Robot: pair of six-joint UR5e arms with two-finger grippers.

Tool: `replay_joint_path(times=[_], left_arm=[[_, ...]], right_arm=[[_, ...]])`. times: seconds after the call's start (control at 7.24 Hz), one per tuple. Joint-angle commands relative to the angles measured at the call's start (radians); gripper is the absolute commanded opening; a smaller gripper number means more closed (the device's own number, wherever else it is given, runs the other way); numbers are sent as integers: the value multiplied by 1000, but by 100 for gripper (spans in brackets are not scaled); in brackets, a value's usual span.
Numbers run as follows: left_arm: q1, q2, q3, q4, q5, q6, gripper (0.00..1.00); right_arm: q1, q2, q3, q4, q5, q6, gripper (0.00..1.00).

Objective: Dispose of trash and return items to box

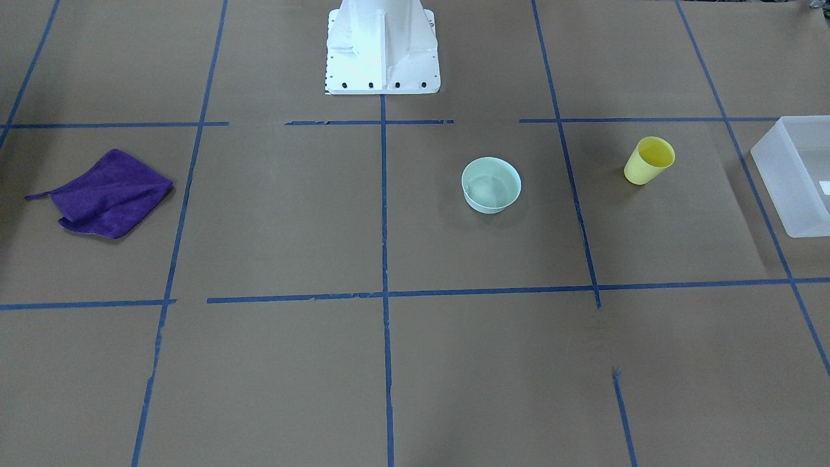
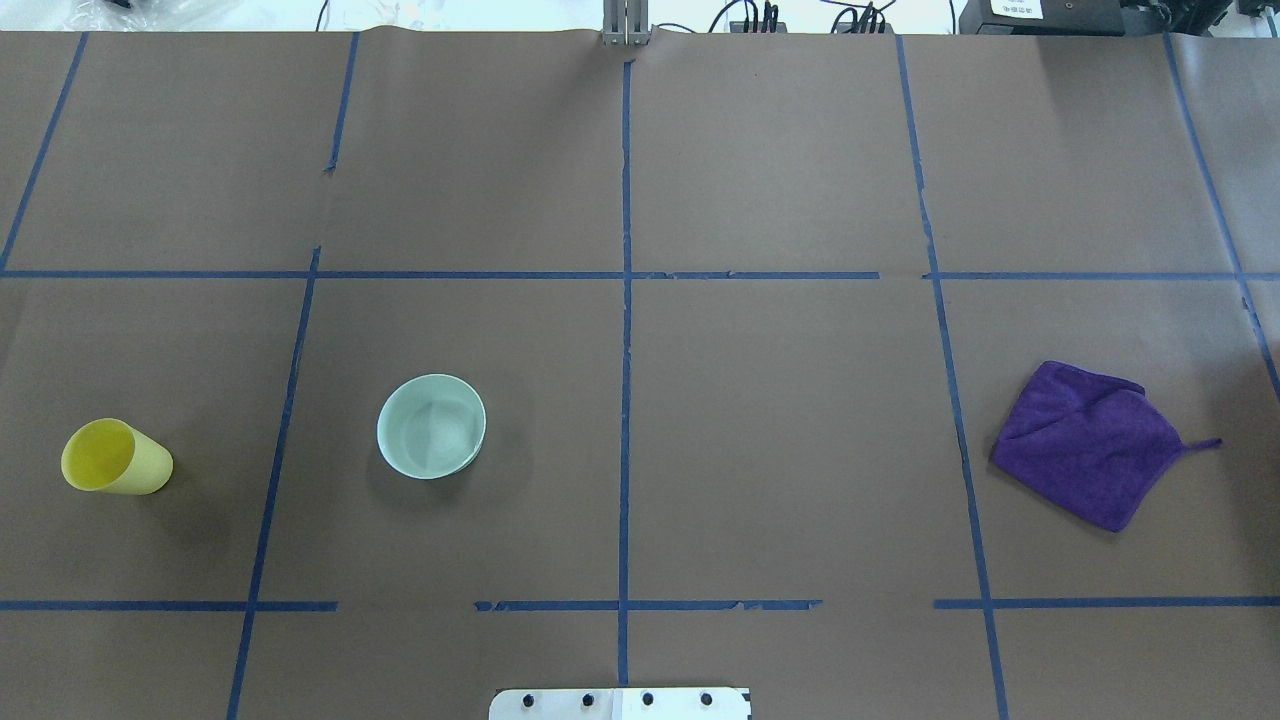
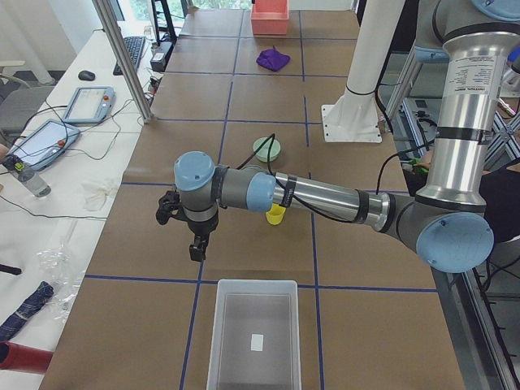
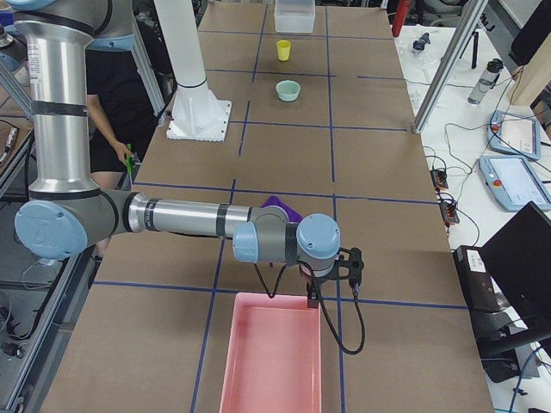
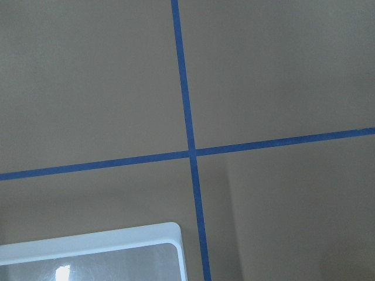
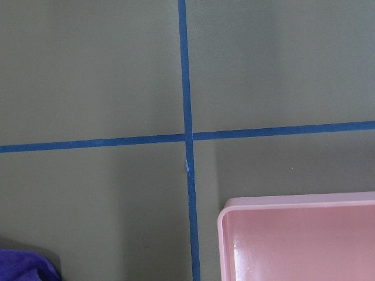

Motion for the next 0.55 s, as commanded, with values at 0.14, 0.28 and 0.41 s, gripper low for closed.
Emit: replay_joint_path(times=[0.14, 0.28, 0.41], left_arm=[[14, -62, -113, -26, -19, -37, 100], [27, -58, -120, -27, -35, -34, 100], [27, -52, -102, -29, -38, -31, 100]], right_arm=[[2, -14, 49, -4, 8, 1, 100], [0, -25, 66, -10, 17, 1, 100], [0, -25, 72, -9, 17, 1, 100]])
